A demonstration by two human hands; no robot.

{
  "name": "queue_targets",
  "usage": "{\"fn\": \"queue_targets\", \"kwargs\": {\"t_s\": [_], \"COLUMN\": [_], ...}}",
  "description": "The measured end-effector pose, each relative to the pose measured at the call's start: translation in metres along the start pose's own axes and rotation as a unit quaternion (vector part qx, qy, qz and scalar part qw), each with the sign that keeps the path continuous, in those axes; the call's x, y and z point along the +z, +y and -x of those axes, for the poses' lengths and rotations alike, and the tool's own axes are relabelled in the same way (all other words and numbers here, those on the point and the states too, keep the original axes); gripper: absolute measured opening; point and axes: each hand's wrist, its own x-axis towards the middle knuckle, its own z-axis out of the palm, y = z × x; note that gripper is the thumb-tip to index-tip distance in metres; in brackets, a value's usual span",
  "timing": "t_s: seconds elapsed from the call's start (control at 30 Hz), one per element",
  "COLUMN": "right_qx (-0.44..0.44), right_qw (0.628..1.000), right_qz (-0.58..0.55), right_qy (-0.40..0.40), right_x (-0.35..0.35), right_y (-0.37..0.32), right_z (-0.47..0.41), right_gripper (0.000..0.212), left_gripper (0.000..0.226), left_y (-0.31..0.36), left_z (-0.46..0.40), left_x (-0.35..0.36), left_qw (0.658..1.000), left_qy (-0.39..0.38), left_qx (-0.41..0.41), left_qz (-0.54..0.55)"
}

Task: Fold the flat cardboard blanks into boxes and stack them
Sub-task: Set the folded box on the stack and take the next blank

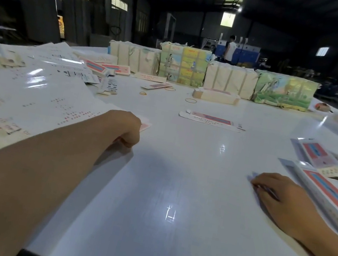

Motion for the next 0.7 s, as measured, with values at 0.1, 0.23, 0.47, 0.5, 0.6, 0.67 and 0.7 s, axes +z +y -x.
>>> {"fn": "queue_targets", "kwargs": {"t_s": [0.1,0.23,0.47,0.5,0.6,0.67,0.7], "right_qx": [-0.002,-0.002,-0.011,-0.011,0.019,0.093,0.134], "right_qw": [1.0,1.0,1.0,1.0,0.999,0.987,0.971], "right_qz": [-0.007,-0.007,-0.008,-0.01,-0.033,-0.126,-0.192], "right_qy": [0.001,0.003,0.007,0.005,0.006,0.029,0.056], "right_x": [0.0,0.0,-0.001,-0.001,-0.004,-0.009,-0.013], "right_y": [0.001,0.0,-0.004,-0.004,-0.002,-0.002,-0.003], "right_z": [0.001,0.001,-0.001,-0.001,-0.002,-0.001,-0.001], "right_gripper": [0.016,0.015,0.014,0.015,0.02,0.021,0.026], "left_gripper": [0.025,0.01,0.064,0.064,0.053,0.065,0.071], "left_y": [-0.001,-0.007,0.066,0.088,0.141,0.165,0.173], "left_z": [-0.003,-0.005,0.018,0.028,0.059,0.076,0.083], "left_x": [-0.002,0.007,-0.018,-0.02,-0.009,0.005,0.012], "left_qw": [0.999,0.992,0.967,0.957,0.932,0.919,0.908], "left_qy": [0.007,0.123,0.152,0.168,0.229,0.286,0.323], "left_qx": [0.016,-0.036,0.058,0.108,0.206,0.234,0.242], "left_qz": [-0.032,-0.002,0.198,0.212,0.193,0.136,0.114]}}
